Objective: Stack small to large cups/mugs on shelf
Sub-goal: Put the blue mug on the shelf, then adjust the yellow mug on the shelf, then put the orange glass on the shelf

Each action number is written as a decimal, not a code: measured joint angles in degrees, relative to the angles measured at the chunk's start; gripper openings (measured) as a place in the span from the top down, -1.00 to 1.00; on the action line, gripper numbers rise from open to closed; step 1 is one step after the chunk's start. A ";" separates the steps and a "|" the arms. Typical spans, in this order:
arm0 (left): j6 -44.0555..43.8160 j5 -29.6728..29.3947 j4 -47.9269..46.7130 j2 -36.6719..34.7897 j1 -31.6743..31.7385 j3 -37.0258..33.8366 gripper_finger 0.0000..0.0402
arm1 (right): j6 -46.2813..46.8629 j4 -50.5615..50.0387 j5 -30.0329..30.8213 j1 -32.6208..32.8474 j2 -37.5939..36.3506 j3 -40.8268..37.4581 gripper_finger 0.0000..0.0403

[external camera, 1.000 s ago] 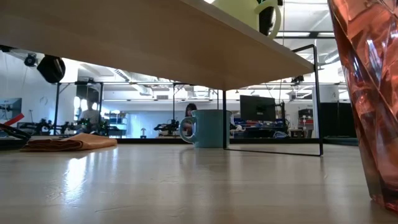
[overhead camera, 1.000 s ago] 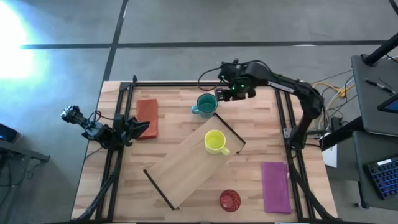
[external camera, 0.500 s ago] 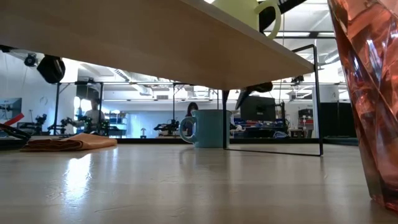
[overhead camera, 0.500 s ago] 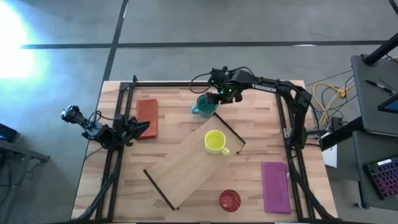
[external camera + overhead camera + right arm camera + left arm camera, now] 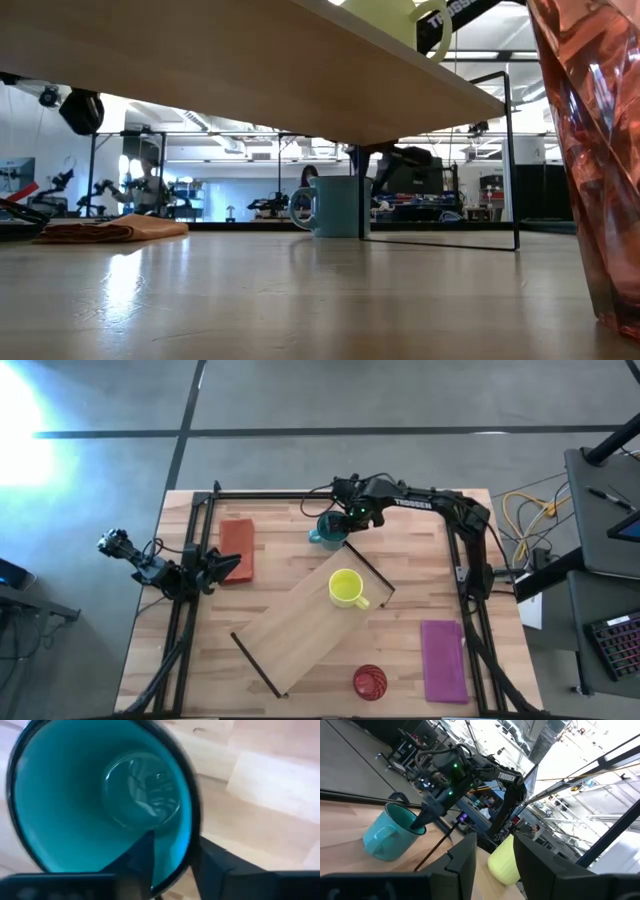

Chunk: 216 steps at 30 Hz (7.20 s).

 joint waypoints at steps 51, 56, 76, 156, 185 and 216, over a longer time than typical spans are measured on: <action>-0.03 -7.73 -0.93 -0.09 0.02 0.00 0.42 | -46.38 -14.85 -14.65 17.06 5.66 39.61 0.91; -0.02 -7.73 -0.92 -0.08 0.02 -0.02 0.42 | -46.40 -15.29 -14.97 19.73 5.68 39.65 0.91; 10.52 8.55 -29.99 17.50 0.02 25.15 0.83 | -43.05 -14.94 -20.59 25.15 5.81 39.39 0.91; 0.00 28.51 -16.26 65.17 1.57 42.83 1.00 | -35.45 -22.38 3.11 32.41 0.70 38.77 0.55; 0.15 27.14 -15.10 64.98 3.04 41.58 1.00 | -28.09 -37.92 9.49 32.71 -2.12 38.07 0.74; 0.44 27.25 -15.21 64.98 3.43 41.55 1.00 | -13.65 -37.28 11.49 34.79 -6.60 32.22 0.79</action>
